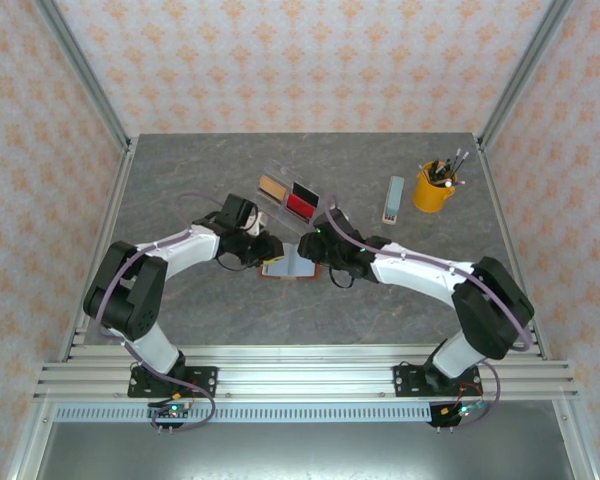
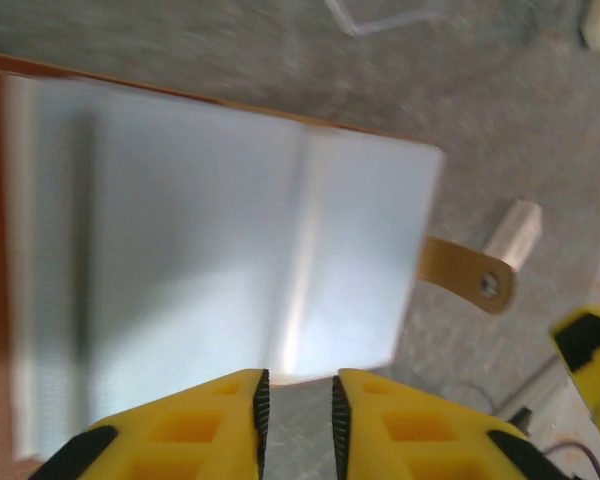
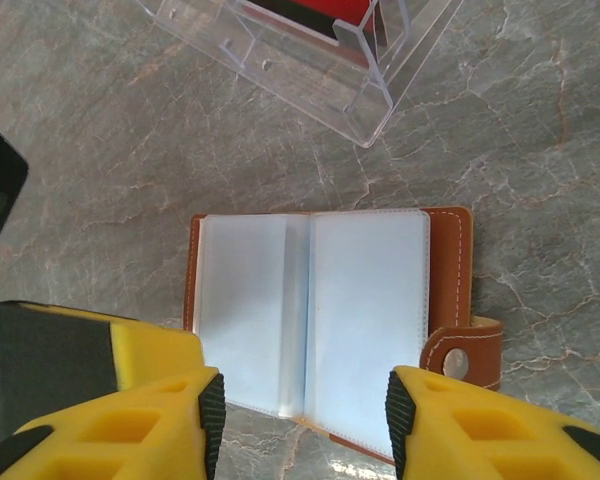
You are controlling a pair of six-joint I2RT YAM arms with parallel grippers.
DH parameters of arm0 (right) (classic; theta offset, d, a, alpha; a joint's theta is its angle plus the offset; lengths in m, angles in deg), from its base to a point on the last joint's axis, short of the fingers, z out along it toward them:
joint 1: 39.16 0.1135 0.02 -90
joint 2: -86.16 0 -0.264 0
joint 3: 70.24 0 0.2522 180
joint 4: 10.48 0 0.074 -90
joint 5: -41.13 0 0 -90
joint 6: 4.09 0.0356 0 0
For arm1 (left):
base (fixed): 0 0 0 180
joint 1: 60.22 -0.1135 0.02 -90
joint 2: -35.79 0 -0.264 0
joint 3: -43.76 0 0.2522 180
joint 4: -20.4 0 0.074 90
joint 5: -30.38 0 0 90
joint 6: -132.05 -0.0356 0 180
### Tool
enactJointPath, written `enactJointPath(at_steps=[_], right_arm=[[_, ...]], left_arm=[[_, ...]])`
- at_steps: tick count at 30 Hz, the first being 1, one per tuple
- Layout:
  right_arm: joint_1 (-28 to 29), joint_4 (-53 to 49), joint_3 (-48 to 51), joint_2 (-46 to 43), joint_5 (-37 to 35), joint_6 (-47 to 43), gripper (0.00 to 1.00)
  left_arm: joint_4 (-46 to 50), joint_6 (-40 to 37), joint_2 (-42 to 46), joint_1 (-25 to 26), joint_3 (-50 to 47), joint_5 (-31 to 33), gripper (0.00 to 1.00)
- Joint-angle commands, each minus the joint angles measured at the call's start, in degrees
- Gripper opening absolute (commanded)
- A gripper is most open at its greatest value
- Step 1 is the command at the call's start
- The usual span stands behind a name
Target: Take the credit cards out of the card holder
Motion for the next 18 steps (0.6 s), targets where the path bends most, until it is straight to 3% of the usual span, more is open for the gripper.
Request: enactJointPath(at_steps=[1, 9, 18], right_arm=[[-0.35, -3.10, -3.24, 3.07, 1.85, -1.11, 0.49], [-0.38, -7.54, -8.72, 11.39, 6.76, -1.21, 0.48], [-0.39, -11.10, -11.63, 16.39, 6.76, -1.46, 0.47]], left_arm=[[3.75, 0.08, 0.64, -2.14, -0.43, 5.36, 0.36], [3.42, 0.19, -1.48, -2.08, -0.08, 4.15, 0.40], [3.36, -1.11, -3.98, -0.73, 1.81, 0.78, 0.35]])
